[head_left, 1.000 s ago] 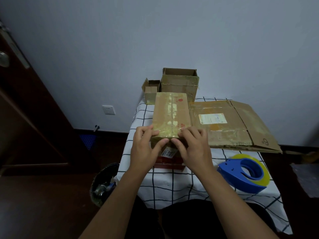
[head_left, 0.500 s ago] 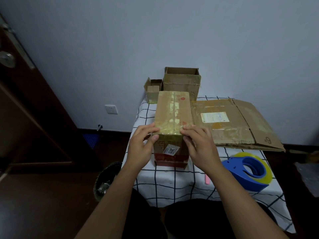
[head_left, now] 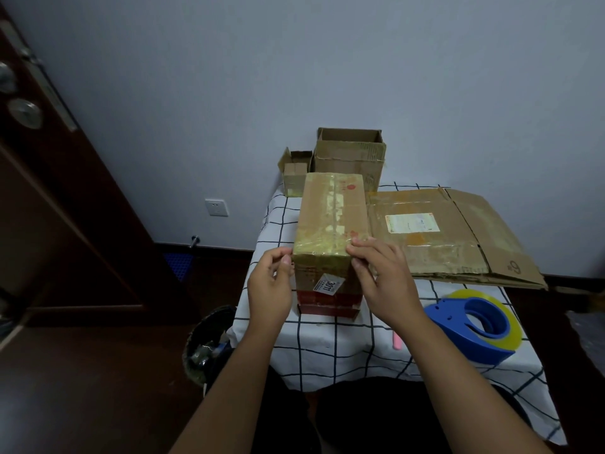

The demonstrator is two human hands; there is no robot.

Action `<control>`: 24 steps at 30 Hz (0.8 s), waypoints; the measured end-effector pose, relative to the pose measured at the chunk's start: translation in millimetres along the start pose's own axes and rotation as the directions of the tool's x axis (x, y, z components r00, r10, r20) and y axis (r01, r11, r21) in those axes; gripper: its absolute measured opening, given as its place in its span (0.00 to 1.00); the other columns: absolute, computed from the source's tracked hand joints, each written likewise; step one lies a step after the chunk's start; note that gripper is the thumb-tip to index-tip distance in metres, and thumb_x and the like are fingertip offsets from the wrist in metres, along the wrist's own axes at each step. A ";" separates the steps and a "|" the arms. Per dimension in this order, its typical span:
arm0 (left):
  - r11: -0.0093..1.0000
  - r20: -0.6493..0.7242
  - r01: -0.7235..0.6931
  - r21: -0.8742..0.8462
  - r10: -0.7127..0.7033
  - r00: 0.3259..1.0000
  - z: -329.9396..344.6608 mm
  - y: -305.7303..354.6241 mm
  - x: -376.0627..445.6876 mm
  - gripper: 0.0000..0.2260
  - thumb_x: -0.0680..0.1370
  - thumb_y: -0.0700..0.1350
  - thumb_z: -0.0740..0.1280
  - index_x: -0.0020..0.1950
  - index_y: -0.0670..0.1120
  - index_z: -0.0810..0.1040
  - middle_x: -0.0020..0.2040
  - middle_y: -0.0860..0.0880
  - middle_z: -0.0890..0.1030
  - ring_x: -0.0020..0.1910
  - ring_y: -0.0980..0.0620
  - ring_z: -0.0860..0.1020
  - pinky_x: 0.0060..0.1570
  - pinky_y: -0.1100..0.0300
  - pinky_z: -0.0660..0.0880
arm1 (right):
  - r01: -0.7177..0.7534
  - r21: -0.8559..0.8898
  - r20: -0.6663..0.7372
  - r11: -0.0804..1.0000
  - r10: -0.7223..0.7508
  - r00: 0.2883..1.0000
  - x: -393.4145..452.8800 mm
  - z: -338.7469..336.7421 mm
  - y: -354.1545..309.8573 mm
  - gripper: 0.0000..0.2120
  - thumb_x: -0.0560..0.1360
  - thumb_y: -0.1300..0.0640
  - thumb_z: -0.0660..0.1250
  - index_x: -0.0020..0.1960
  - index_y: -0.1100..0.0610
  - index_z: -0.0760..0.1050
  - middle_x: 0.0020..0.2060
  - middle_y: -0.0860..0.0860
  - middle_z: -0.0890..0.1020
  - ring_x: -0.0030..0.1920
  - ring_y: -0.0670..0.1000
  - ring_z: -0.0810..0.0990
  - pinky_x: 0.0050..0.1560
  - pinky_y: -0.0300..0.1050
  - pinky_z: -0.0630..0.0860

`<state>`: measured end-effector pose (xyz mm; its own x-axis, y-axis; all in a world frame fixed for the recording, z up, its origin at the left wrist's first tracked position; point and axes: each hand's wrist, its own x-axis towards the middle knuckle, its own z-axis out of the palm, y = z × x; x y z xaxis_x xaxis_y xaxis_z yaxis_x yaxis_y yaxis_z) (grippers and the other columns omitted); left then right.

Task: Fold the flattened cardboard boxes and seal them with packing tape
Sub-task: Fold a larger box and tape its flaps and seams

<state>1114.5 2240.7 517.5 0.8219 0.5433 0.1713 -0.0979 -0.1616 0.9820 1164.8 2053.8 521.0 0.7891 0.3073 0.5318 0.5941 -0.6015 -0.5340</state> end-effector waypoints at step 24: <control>0.542 0.410 -0.617 0.570 0.463 0.786 25.1 19.0 -8.1 0.24 0.79 0.55 0.60 0.73 0.48 0.68 0.77 0.48 0.65 0.78 0.49 0.56 0.76 0.47 0.54 | -0.123 0.293 0.104 0.948 0.096 0.990 -4.2 -5.8 -2.1 0.31 0.79 0.56 0.67 0.77 0.42 0.59 0.72 0.44 0.70 0.71 0.43 0.68 0.67 0.44 0.69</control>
<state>1120.1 2212.5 532.8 0.8303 0.0141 0.5571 -0.2408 -0.8924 0.3815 1159.3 2049.5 523.6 0.8547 0.3230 0.4065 0.5118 -0.3922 -0.7644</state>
